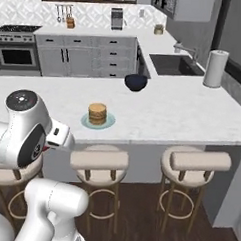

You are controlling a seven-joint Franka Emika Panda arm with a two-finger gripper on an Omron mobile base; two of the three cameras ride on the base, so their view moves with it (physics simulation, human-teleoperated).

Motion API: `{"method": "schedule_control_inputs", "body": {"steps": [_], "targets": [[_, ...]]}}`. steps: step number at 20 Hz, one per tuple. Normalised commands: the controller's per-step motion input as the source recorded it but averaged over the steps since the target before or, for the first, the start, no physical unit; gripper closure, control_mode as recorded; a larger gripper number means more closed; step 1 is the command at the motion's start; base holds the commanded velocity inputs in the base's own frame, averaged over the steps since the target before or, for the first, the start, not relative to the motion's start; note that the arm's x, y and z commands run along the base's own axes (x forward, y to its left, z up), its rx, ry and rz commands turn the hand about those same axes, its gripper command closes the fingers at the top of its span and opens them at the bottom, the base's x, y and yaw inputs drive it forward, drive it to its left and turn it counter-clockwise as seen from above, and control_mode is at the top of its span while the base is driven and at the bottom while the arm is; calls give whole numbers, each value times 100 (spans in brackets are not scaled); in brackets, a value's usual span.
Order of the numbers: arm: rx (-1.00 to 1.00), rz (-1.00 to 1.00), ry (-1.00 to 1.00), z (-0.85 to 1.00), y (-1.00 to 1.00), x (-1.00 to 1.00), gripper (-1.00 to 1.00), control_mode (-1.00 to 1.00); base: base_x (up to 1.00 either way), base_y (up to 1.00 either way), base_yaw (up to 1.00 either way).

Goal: Take the strawberry from the fridge and place it on top of the pancake, located on the dining counter.

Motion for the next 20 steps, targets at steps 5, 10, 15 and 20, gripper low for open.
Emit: {"method": "schedule_control_inputs", "body": {"steps": [5,10,15,20], "targets": [[0,0,0,0,0,0,100,100,76,-49,51],[0,0,0,0,0,0,100,100,58,-45,44],[0,0,0,0,0,0,100,100,27,-21,4],[0,0,0,0,0,0,100,100,64,-54,21]]}}
